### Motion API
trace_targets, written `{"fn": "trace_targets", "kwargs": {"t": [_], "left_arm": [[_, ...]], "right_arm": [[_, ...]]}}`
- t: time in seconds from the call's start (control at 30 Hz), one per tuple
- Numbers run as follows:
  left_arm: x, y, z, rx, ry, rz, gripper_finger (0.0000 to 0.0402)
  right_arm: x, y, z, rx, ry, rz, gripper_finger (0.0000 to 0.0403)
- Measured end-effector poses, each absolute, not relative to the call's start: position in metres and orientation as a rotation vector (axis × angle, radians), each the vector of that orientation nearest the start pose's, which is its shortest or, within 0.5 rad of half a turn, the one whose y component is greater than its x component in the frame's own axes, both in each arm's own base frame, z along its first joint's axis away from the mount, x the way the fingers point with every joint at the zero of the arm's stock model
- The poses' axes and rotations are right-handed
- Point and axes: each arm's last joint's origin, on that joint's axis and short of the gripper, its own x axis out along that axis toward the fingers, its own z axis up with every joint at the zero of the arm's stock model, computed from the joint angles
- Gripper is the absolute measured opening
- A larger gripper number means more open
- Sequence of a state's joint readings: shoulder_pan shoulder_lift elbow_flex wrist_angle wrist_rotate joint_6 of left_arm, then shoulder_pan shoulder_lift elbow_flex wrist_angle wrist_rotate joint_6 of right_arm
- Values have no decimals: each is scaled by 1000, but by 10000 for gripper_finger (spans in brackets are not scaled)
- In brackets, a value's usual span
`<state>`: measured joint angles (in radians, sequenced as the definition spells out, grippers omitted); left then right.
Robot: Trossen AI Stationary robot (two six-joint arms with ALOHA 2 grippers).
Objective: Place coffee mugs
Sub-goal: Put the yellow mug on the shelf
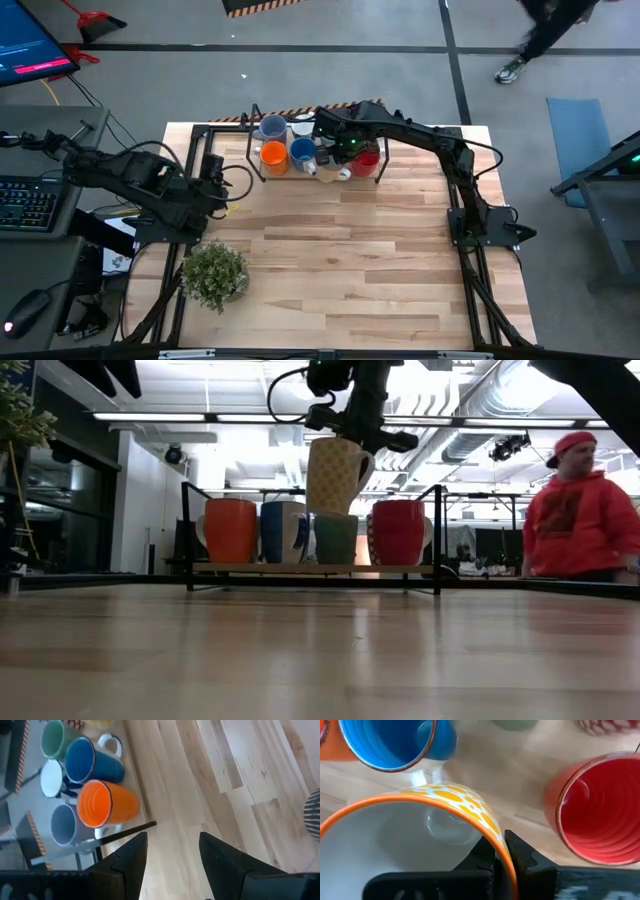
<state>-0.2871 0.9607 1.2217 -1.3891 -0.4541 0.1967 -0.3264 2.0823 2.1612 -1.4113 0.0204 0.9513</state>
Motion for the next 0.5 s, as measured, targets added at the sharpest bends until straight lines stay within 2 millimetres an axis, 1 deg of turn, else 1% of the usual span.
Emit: {"fn": "trace_targets", "kwargs": {"t": [0.17,0.33,0.5], "left_arm": [[114,-20,362,633,1021,17,168],[103,-17,367,639,979,13,168],[96,-15,369,654,955,5,168]], "right_arm": [[391,-127,319,1039,1074,-950,0],[392,-121,318,1064,1073,-976,0],[392,-111,318,1074,1078,-1024,0]]}}
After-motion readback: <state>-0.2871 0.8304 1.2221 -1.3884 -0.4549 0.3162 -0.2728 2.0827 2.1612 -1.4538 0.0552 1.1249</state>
